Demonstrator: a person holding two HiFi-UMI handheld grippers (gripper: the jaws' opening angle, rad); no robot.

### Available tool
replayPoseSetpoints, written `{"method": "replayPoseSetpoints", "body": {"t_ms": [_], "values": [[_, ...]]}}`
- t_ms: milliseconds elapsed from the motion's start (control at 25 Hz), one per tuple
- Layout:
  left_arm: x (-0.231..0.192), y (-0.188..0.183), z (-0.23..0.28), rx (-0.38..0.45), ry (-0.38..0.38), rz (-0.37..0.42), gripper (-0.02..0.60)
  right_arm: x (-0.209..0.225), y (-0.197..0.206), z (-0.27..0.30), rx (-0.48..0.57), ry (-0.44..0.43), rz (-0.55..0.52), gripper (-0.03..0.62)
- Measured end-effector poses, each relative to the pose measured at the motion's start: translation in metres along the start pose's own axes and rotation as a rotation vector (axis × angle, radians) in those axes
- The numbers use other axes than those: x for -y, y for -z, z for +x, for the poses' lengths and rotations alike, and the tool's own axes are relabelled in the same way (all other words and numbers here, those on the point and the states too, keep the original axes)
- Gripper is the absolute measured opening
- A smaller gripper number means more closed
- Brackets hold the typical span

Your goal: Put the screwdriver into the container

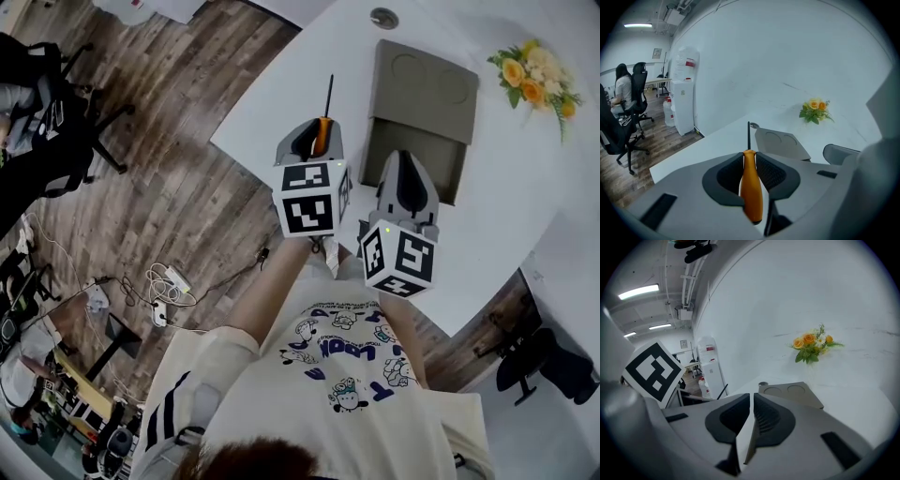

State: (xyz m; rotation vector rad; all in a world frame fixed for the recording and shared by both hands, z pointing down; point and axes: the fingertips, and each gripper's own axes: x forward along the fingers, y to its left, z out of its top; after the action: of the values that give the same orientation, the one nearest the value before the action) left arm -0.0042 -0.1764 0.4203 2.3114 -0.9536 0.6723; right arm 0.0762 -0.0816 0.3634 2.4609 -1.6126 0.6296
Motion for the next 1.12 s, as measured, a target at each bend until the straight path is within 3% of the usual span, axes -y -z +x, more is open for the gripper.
{"method": "replayPoseSetpoints", "body": {"t_ms": [400,1120], "values": [[0.049,-0.003,0.009,-0.028,0.09,0.077,0.091,0.031,-0.006,-0.014,0.006,0.067,0.021,0.043],[0.128,0.022,0.026,-0.085,0.178,0.174,0.091,0.097,0.004,-0.035,0.006,0.145,0.071,0.043]]}}
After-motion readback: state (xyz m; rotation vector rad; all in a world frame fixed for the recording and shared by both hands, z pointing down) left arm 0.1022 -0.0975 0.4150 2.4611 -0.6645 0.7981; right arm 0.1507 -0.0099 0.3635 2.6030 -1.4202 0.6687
